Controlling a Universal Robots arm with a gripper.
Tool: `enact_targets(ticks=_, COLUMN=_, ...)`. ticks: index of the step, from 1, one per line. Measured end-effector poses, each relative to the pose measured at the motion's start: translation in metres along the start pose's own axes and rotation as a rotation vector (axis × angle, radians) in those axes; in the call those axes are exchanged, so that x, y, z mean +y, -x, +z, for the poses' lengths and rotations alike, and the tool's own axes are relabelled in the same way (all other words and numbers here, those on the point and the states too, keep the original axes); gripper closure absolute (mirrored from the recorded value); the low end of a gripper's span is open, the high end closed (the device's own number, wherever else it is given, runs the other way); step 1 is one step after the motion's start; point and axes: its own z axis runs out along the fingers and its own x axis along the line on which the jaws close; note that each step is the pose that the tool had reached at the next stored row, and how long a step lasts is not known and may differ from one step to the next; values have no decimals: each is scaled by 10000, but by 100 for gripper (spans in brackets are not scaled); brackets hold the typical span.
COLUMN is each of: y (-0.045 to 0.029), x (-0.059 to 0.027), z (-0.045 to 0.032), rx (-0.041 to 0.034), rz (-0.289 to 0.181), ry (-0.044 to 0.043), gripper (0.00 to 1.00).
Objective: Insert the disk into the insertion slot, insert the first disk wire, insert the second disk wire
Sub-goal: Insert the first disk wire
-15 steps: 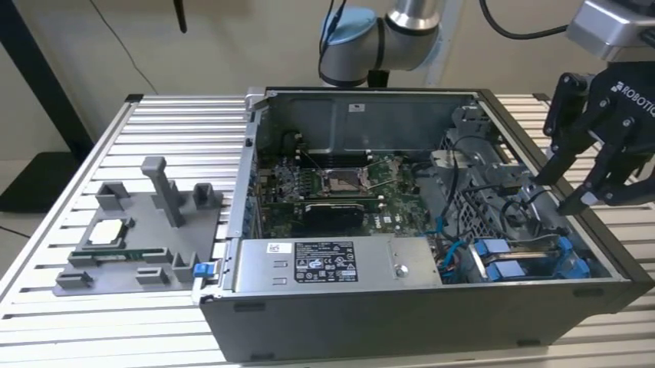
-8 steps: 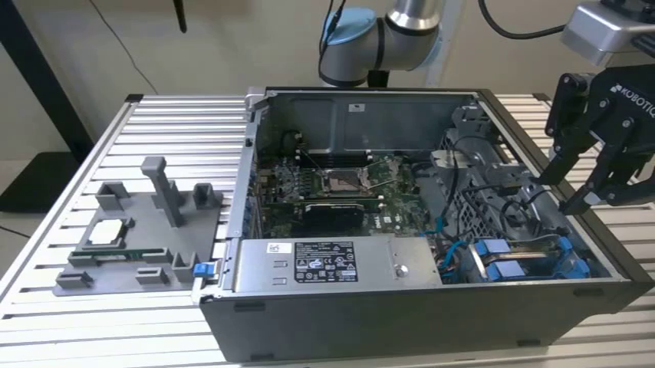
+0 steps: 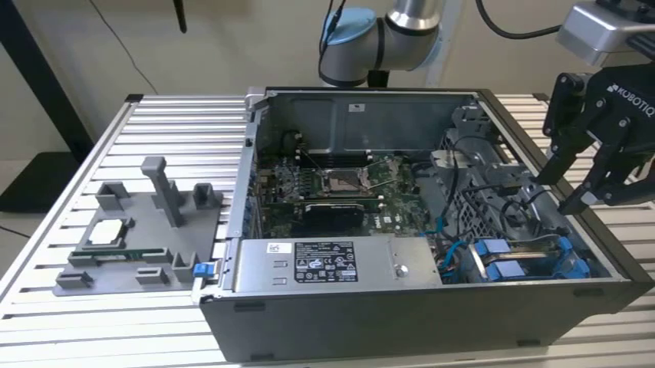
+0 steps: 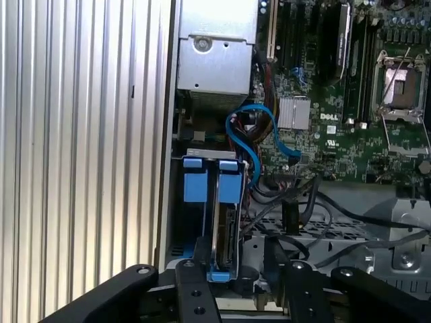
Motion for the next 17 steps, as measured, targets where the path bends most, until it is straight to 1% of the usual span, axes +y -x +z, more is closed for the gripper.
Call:
enact_targets(ticks=4, y=4, x=18, z=0, rx=1, rz=-2, ry=-20, gripper=0)
enact_targets(ticks=7, y=10, x=35, z=1, rx=3, rz=-4, ry=-65, gripper=0)
enact_targets(ticks=10, y=22, x=51, z=4, rx=6, rz=-8, ry=-133, gripper=0)
enact_targets(ticks=12, y=30, x=73, z=15, rx=9, rz=-13, ry=-214, gripper=0)
enact_targets(ticks=14, y=51, x=114, z=29, rx=13, rz=-16, ry=-290, gripper=0)
enact_targets(ticks=17, y=99, x=143, z=47, rx=13, rz=-19, ry=-322, gripper=0)
